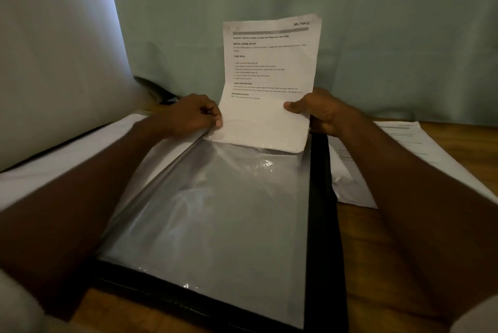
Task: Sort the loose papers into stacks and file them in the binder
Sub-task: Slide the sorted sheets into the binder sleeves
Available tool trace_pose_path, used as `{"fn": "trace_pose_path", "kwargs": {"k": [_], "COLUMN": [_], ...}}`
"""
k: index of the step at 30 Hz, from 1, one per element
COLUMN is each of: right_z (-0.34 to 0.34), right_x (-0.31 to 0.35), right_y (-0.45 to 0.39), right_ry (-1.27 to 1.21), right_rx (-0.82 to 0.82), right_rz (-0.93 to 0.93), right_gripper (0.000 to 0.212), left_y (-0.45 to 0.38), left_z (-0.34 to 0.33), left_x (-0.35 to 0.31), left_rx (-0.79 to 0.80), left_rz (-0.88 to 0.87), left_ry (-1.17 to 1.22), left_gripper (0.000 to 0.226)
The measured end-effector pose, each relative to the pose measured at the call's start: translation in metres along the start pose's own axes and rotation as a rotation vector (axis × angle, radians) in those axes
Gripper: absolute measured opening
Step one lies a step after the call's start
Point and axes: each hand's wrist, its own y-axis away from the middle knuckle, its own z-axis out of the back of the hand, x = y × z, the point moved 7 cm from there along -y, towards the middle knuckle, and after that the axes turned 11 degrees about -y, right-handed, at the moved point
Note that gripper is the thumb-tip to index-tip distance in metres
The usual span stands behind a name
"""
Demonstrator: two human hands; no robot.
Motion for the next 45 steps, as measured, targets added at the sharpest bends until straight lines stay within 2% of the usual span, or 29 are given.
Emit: {"fn": "trace_pose_path", "kwargs": {"k": [3, 5, 9, 11, 14, 16, 20, 24, 26, 30, 32, 38, 41, 45], "right_z": [-0.006, -0.009, -0.001, 0.006, 0.010, 0.007, 0.000, -0.006, -0.008, -0.016, -0.020, -0.019, -0.017, -0.018], "right_x": [0.001, 0.001, 0.006, 0.007, 0.009, 0.008, 0.005, 0.004, 0.007, 0.017, 0.021, 0.025, 0.027, 0.019], "right_y": [0.006, 0.010, 0.008, 0.006, 0.005, 0.004, -0.002, 0.002, 0.003, 0.000, -0.001, -0.001, 0.002, 0.006], "right_ry": [0.039, 0.024, -0.066, -0.071, -0.141, -0.154, -0.191, -0.094, -0.081, -0.113, -0.083, -0.136, -0.138, -0.166], "right_rx": [0.095, 0.099, -0.113, -0.233, -0.301, -0.283, -0.194, -0.155, -0.153, -0.106, -0.075, -0.138, -0.206, -0.236], "right_rz": [-0.080, -0.098, 0.031, 0.101, 0.143, 0.115, 0.047, -0.012, 0.005, 0.066, 0.080, 0.160, 0.215, 0.150], "right_gripper": [0.044, 0.038, 0.038, 0.027, 0.013, 0.014, 0.034, 0.036, 0.035, 0.039, 0.042, 0.044, 0.042, 0.030], "left_y": [0.010, 0.012, 0.009, 0.004, 0.001, 0.000, 0.002, 0.006, 0.006, 0.003, 0.001, 0.003, -0.002, -0.019], "left_z": [-0.010, -0.011, -0.004, -0.002, 0.003, 0.001, 0.000, -0.002, -0.005, -0.004, -0.005, -0.007, -0.008, -0.016], "left_x": [0.014, 0.018, 0.008, 0.004, 0.004, 0.006, 0.003, -0.015, -0.019, -0.015, -0.012, -0.027, -0.048, -0.085], "left_rx": [-0.023, -0.049, -0.173, -0.230, -0.281, -0.286, -0.269, -0.236, -0.255, -0.404, -0.416, -0.388, -0.350, -0.292], "left_rz": [0.046, 0.055, 0.065, 0.050, 0.062, 0.051, -0.010, -0.112, -0.099, 0.013, 0.044, -0.098, -0.153, -0.164], "left_ry": [0.161, 0.220, 0.079, 0.037, 0.044, 0.046, 0.037, 0.072, 0.091, 0.136, 0.117, 0.027, 0.102, 0.056], "left_gripper": [0.011, 0.015, 0.018, 0.014, 0.013, 0.016, 0.019, 0.008, 0.009, 0.012, 0.011, 0.035, 0.032, 0.026]}}
